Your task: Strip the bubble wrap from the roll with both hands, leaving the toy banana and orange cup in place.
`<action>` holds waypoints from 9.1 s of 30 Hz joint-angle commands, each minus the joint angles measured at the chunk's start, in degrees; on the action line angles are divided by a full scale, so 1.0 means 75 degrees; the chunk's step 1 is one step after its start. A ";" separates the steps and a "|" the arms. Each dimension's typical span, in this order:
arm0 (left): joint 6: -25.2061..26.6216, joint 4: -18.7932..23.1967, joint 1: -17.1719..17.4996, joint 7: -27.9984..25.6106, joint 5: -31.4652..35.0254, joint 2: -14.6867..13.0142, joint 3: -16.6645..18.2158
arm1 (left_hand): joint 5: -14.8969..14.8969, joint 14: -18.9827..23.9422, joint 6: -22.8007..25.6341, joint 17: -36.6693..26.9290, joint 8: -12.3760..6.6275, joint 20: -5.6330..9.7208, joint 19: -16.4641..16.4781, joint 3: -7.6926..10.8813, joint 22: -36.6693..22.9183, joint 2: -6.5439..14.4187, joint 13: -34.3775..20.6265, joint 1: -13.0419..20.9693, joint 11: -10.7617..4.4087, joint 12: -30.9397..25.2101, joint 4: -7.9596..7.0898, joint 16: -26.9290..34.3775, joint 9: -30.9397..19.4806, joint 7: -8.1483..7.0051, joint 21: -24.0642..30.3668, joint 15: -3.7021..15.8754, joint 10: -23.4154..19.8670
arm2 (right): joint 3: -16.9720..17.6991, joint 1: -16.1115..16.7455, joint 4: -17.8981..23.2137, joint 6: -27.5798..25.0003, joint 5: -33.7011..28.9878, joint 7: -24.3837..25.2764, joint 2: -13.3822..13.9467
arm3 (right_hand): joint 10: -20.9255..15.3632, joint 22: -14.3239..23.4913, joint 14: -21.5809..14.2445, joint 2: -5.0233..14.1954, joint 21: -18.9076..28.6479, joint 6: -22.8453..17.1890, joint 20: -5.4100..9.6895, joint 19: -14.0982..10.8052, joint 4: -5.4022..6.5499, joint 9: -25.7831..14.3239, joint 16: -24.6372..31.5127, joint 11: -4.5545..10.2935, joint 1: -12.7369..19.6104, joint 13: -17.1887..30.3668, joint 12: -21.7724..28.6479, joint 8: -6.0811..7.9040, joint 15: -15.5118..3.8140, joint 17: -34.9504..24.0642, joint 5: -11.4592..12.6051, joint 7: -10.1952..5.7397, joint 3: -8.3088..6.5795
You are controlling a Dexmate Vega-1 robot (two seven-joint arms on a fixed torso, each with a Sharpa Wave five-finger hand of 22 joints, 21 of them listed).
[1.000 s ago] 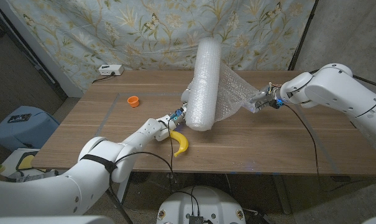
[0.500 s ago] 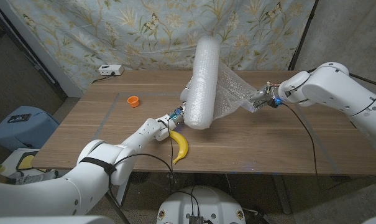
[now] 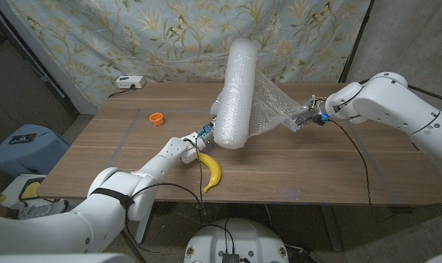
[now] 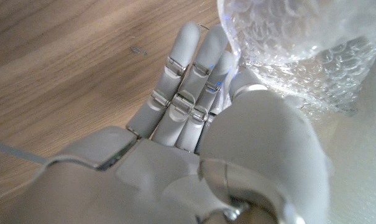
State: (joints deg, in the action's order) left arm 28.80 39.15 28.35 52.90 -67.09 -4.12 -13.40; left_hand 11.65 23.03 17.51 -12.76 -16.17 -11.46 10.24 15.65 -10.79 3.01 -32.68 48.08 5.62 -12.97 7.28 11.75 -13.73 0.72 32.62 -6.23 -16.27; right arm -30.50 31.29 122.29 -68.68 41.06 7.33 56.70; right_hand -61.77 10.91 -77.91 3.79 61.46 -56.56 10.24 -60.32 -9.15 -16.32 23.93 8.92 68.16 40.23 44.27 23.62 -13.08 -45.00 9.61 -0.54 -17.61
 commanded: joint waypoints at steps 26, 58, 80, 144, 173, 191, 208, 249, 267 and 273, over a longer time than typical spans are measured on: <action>0.0507 0.1760 0.1067 -0.1149 -0.1287 -0.0321 0.0150 | -0.0040 -0.0348 -0.0164 0.0034 0.0207 -0.0067 -0.0087 0.0075 -0.0026 -0.0020 0.0006 -0.0176 0.0080 0.0042 0.0045 -0.0031 -0.0041 0.0018 -0.0152 -0.0104 0.0276 | -0.0341 -0.0345 -0.0106 -0.0225 -0.0251 -0.0235 -0.0206 | -0.0069 -0.0002 -0.0079 0.0019 0.0242 -0.0035 0.0286 0.0173 0.0019 -0.0037 -0.0073 0.0000 0.0098 0.0052 -0.0081 -0.0007 -0.0022 -0.0080 0.0058 0.0047 0.0013; 0.0350 0.1575 0.0958 -0.0883 -0.1331 -0.0466 -0.0026 | -0.0055 -0.1115 -0.0718 0.0089 0.0544 -0.0102 -0.0381 0.0045 -0.0030 -0.0080 0.0156 -0.0401 0.0278 0.0187 0.0040 -0.0141 0.0052 0.0025 -0.0413 -0.0638 0.0862 | -0.0318 -0.0349 -0.0188 -0.0243 -0.0292 -0.0279 -0.0197 | -0.0085 -0.0019 -0.0093 0.0019 0.0438 -0.0041 0.0285 0.0271 0.0014 -0.0057 -0.0133 0.0000 0.0124 0.0105 -0.0122 -0.0039 -0.0019 -0.0105 0.0063 0.0063 0.0013; 0.0418 0.1480 0.0961 -0.0868 -0.1367 -0.0405 0.0002 | -0.0047 -0.1122 -0.0692 0.0106 0.0554 -0.0098 -0.0382 0.0062 -0.0036 -0.0050 0.0226 -0.0460 0.0277 0.0152 0.0037 -0.0073 0.0089 -0.0022 -0.0469 -0.0642 0.0885 | -0.0049 -0.0227 -0.0044 -0.0443 -0.0274 -0.0114 0.0048 | -0.0106 -0.0032 -0.0116 0.0020 0.0567 -0.0066 0.0282 0.0331 0.0019 -0.0073 -0.0153 -0.0001 0.0119 0.0112 -0.0164 -0.0055 -0.0018 -0.0138 0.0066 0.0079 0.0011; 0.0665 0.0893 0.0965 -0.1047 -0.1515 -0.0015 0.0411 | -0.0008 -0.1065 -0.0660 0.0144 0.0571 -0.0095 -0.0135 0.0130 -0.0044 0.0059 0.0444 -0.0602 0.0294 0.0112 0.0045 0.0009 0.0152 -0.0188 -0.0519 -0.0622 0.0992 | -0.0140 -0.0662 -0.0253 -0.1066 -0.0270 -0.0316 0.0298 | -0.0129 -0.0060 -0.0136 0.0024 0.0845 -0.0055 0.0277 0.0491 0.0012 -0.0122 -0.0243 -0.0053 0.0182 0.0161 -0.0244 -0.0148 -0.0018 -0.0130 0.0065 0.0148 -0.0036; 0.0454 0.1022 0.0971 -0.1025 -0.1580 -0.0096 0.0469 | -0.0031 -0.1178 -0.0891 0.0154 0.0640 -0.0102 -0.0180 0.0087 -0.0041 -0.0003 0.0514 -0.0763 0.0343 0.0116 0.0034 -0.0027 0.0170 -0.0143 -0.0618 -0.0698 0.1166 | -0.0067 -0.0619 -0.0253 -0.1085 -0.0281 -0.0323 0.0321 | -0.0161 -0.0069 -0.0129 0.0012 0.0961 -0.0081 0.0275 0.0551 0.0012 -0.0158 -0.0274 -0.0062 0.0189 0.0137 -0.0302 -0.0178 -0.0015 -0.0134 0.0063 0.0156 -0.0057; 0.0341 0.0780 0.0684 -0.0944 -0.1544 -0.0278 0.0652 | -0.0032 -0.1186 -0.0859 0.0158 0.0614 -0.0101 -0.0171 0.0091 -0.0043 -0.0005 0.0541 -0.0804 0.0314 0.0067 0.0041 -0.0022 0.0179 -0.0116 -0.0653 -0.0690 0.1109 | -0.0422 -0.0968 -0.0515 -0.1044 -0.0480 -0.0471 0.0133 | -0.0147 -0.0073 -0.0142 0.0012 0.1007 -0.0077 0.0274 0.0587 0.0013 -0.0170 -0.0267 -0.0065 0.0192 0.0192 -0.0300 -0.0206 -0.0015 -0.0161 0.0065 0.0131 -0.0074; 0.0494 0.0914 0.0833 -0.1145 -0.1685 -0.0342 0.0822 | -0.0028 -0.1166 -0.0846 0.0161 0.0604 -0.0099 -0.0140 0.0110 -0.0045 0.0012 0.0561 -0.0816 0.0333 0.0046 0.0052 -0.0009 0.0185 -0.0089 -0.0670 -0.0680 0.1093 | -0.0712 -0.1290 -0.0723 -0.1219 -0.0609 -0.0554 -0.0119 | -0.0149 -0.0076 -0.0147 0.0014 0.1052 -0.0087 0.0275 0.0616 0.0012 -0.0183 -0.0279 -0.0071 0.0189 0.0187 -0.0329 -0.0225 -0.0014 -0.0161 0.0065 0.0141 -0.0088; 0.0466 0.1814 0.1471 -0.1867 -0.2186 -0.0323 0.0858 | -0.0015 -0.1151 -0.0875 0.0161 0.0600 -0.0099 -0.0064 0.0139 -0.0048 0.0047 0.0618 -0.0908 0.0330 0.0028 0.0054 0.0004 0.0198 -0.0129 -0.0725 -0.0685 0.1149 | -0.0224 -0.1030 -0.0453 -0.1335 -0.0462 -0.0552 0.0351 | -0.0154 -0.0083 -0.0164 0.0009 0.1135 -0.0088 0.0273 0.0676 0.0011 -0.0220 -0.0290 -0.0074 0.0186 0.0223 -0.0363 -0.0272 -0.0010 -0.0171 0.0062 0.0142 -0.0123; 0.0404 0.1902 0.1534 -0.1909 -0.2260 -0.0410 0.0785 | -0.0011 -0.1140 -0.0845 0.0164 0.0584 -0.0100 -0.0037 0.0165 -0.0049 0.0070 0.0642 -0.0922 0.0331 0.0012 0.0068 0.0006 0.0201 -0.0126 -0.0751 -0.0689 0.1143 | -0.0242 -0.1120 -0.0468 -0.1395 -0.0481 -0.0564 0.0430 | -0.0156 -0.0086 -0.0156 0.0007 0.1162 -0.0093 0.0267 0.0695 0.0016 -0.0227 -0.0305 -0.0075 0.0176 0.0245 -0.0369 -0.0294 -0.0013 -0.0163 0.0062 0.0148 -0.0135; 0.0404 0.1830 0.1468 -0.1860 -0.2217 -0.0462 0.0751 | -0.0007 -0.1144 -0.0851 0.0165 0.0587 -0.0101 -0.0037 0.0176 -0.0049 0.0078 0.0649 -0.0920 0.0322 0.0006 0.0075 0.0004 0.0202 -0.0143 -0.0763 -0.0686 0.1138 | -0.0161 -0.1084 -0.0457 -0.1429 -0.0472 -0.0508 0.0441 | -0.0149 -0.0088 -0.0158 0.0002 0.1171 -0.0089 0.0268 0.0701 0.0015 -0.0231 -0.0307 -0.0073 0.0174 0.0240 -0.0382 -0.0303 -0.0013 -0.0163 0.0061 0.0153 -0.0138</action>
State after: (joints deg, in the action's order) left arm 32.06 53.32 39.86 38.46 -83.99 -6.95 -7.36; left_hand 11.47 14.42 10.76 -11.44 -11.44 -11.87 9.63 16.69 -11.07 3.46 -27.77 41.59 8.08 -12.53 7.82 11.31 -12.13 0.09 27.29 -11.56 -7.66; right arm -32.35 23.09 118.77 -79.15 37.54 3.07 59.70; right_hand -62.59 10.14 -78.62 3.85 69.94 -56.89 8.06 -55.28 -8.99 -18.03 21.75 8.30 69.13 41.82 41.65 21.38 -13.17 -46.03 9.63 0.36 -18.26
